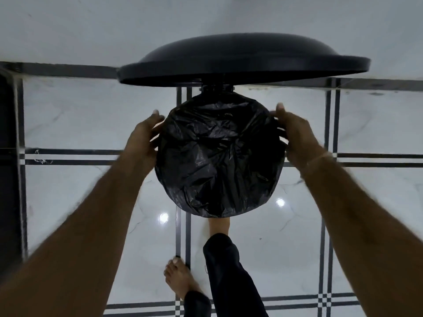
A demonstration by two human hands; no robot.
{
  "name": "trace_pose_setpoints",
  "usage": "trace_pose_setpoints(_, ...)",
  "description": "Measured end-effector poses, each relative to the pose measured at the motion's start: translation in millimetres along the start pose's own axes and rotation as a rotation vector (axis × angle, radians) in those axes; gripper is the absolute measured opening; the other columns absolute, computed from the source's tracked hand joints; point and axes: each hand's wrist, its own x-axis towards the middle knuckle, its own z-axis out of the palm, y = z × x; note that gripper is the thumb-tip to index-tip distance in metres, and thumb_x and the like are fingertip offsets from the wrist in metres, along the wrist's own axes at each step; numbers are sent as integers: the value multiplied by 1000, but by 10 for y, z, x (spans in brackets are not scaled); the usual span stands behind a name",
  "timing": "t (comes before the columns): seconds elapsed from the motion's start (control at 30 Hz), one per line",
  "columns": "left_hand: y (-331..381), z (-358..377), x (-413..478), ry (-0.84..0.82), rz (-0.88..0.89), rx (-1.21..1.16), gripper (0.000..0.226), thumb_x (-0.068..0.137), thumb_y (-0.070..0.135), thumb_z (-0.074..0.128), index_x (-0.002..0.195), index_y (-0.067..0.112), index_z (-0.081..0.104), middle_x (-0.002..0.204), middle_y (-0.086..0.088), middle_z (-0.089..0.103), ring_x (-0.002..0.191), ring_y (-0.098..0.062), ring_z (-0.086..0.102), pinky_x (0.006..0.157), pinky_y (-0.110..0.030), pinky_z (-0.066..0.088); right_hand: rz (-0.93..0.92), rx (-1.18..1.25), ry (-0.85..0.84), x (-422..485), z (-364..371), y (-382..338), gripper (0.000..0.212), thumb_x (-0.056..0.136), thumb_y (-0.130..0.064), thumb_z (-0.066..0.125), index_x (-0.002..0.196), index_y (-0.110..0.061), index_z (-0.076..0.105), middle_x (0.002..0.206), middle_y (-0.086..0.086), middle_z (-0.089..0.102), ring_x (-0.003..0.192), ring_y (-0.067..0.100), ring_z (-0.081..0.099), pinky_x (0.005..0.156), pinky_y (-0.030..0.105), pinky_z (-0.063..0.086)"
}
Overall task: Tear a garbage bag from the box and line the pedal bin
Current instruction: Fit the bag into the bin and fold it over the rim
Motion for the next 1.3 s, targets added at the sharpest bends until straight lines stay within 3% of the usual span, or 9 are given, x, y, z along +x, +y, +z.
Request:
trace_pose_setpoints(0.2,-443,-290,-245,19,73,131,19,100,42,62,88,29,68,85,12,69,85,-12,60,81,-32,47,2,105,54,-697,-109,459,23,97,-44,67,96,-21,68,98,-3,64,94,14,55,80,36,33)
trace_pose_setpoints(0.33,-504,-233,-187,91,-6,95,21,94,43,70,100,23,73,92,7,73,96,-15,65,81,-33,54,116,236,75,-559,-71,446,27,96,-47,68,80,-26,63,91,1,59,88,18,51,80,34,40)
trace_pose_setpoints(0.53,-723,-44,-425,343,134,-67,38,94,64,56,96,28,67,112,10,67,107,-13,62,95,-36,50,184,332,246,-672,-28,641,40,97,-52,64,113,-16,69,107,-7,69,97,12,62,93,36,47)
trace_pose_setpoints(0.8,-1197,-66,-755,84,-64,-472,46,103,47,52,136,17,62,128,-3,70,117,-24,65,102,-50,53,401,819,159,-946,115,1165,34,97,-43,64,105,-11,74,97,4,81,100,22,75,73,33,62)
trace_pose_setpoints(1.03,-1245,-132,-678,51,-80,-501,32,103,41,55,120,18,70,124,-5,73,116,-24,68,98,-49,55,389,681,268,-793,137,1175,24,107,-23,54,105,-8,72,99,12,77,86,26,74,65,35,63)
trace_pose_setpoints(1.1,-1231,-123,-706,53,-73,-492,30,104,39,55,121,18,70,127,-7,72,117,-25,67,102,-49,53,214,414,486,-905,130,1082,29,106,-26,55,80,-14,62,79,4,62,68,15,58,60,31,49)
trace_pose_setpoints(1.17,-1227,-108,-731,50,-73,-483,32,105,38,54,125,18,68,129,-8,71,121,-25,66,107,-50,51,-319,-18,710,-1152,239,845,24,104,-27,56,83,-13,56,82,1,56,72,13,52,66,26,45)
trace_pose_setpoints(1.23,-1210,-100,-736,44,-64,-476,33,106,38,52,127,17,68,125,-7,73,121,-25,66,105,-47,52,-710,-230,441,-1349,552,615,22,102,-33,59,106,-12,61,103,5,63,94,19,60,82,29,50)
trace_pose_setpoints(1.3,-1228,-96,-704,47,-61,-491,34,106,38,51,126,16,69,121,-6,74,120,-25,67,96,-42,57,-653,-550,131,-1267,907,478,42,97,-54,55,125,-24,60,126,4,61,118,25,57,100,40,47)
